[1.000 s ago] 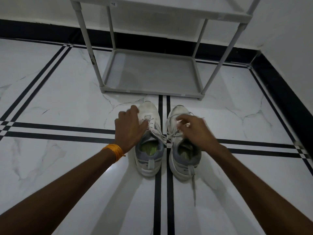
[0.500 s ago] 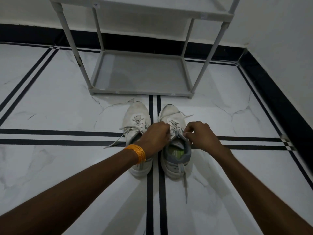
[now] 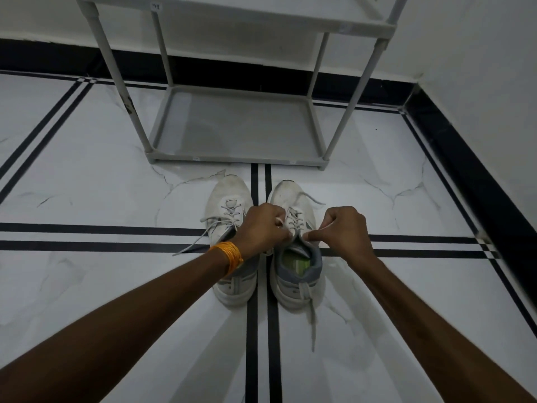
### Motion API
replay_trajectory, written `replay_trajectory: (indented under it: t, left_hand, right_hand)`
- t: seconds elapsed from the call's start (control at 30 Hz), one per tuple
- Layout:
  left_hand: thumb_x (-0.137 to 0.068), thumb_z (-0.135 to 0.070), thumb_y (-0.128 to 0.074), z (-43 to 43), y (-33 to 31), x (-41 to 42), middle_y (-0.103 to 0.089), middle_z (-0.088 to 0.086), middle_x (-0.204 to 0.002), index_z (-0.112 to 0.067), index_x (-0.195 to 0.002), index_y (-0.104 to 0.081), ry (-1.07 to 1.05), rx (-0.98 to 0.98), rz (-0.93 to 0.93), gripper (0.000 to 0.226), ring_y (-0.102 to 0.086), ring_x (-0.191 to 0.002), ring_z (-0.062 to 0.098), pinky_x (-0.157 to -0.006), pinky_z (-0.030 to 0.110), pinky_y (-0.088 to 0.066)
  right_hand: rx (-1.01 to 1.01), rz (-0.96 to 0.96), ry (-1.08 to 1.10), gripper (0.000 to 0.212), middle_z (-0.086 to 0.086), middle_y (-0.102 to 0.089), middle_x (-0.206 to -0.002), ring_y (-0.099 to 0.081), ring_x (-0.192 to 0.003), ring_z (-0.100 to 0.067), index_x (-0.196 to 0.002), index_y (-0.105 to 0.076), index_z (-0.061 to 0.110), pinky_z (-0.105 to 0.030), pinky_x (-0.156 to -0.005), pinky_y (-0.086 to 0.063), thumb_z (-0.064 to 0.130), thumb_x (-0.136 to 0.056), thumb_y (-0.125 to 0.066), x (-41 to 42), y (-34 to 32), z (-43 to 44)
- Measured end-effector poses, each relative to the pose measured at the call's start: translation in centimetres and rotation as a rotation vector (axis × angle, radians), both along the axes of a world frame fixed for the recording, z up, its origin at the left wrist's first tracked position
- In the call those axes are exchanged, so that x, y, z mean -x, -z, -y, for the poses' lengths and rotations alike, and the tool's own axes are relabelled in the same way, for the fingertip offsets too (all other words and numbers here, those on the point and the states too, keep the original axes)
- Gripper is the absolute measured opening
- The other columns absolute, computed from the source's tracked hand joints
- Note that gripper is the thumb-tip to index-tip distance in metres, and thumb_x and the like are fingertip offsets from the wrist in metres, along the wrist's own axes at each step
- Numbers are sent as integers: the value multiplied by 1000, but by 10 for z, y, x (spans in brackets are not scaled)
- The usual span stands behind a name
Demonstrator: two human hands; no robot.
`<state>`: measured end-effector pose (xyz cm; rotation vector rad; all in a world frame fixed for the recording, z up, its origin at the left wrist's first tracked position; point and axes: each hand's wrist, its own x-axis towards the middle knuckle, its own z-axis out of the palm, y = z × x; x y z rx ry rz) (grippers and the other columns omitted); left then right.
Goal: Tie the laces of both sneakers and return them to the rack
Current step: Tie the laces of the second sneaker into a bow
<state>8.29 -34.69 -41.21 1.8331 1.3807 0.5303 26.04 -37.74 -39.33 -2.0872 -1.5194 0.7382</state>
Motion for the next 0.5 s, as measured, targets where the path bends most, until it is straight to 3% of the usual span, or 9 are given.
replay_trajectory:
  t: [0.1,0.2,0.3,0.4,0.5]
  left_hand:
    - [-65,-14,-84,-2,3,1,-48,-2,-52,-19,-49,-41,-37,-41,-31,45,-49,-52,17,-50,27,-42]
    - [-61,-15,-85,-1,6,-2,-45,-9,-48,-24,-46,-39,-55,-113,-52,49,-43,-46,5,-46,20,-32]
    - [-62,-21,-85,1,8,-1,-49,-5,-50,-21,-49,-43,-71,-144,-77,44,-45,-47,7,-50,22,-35]
    - [-69,-40,-80,3,1,8,-58,-5,-56,-19,-57,-55,-80,-225,-164,35,-52,-51,6,-50,21,-38]
    - [-80,-51,-69,-5,-33,21,-59,-7,-58,-18,-63,-66,-64,-328,-194,37,-52,-52,9,-62,24,-45]
  right_hand:
    - [-33,106,9,55,1,-52,-47,-46,-43,-9,-48,-43,14,-19,-39,-32,33,-52,-95,1,3,2]
    - [-51,178,8,56,0,-51,-47,-47,-46,-14,-45,-41,16,-26,-45,-36,37,-52,-93,4,10,5]
    - [-52,178,21,56,0,-50,-46,-46,-46,-14,-45,-42,15,-29,-45,-37,41,-52,-91,3,14,6]
    - [-20,169,-3,55,1,-49,-46,-44,-46,-13,-46,-44,15,-29,-48,-35,48,-58,-87,-7,6,6]
    - [4,54,-83,50,1,-45,-47,-41,-46,-12,-48,-47,14,-25,-52,-34,43,-73,-81,-20,-31,1]
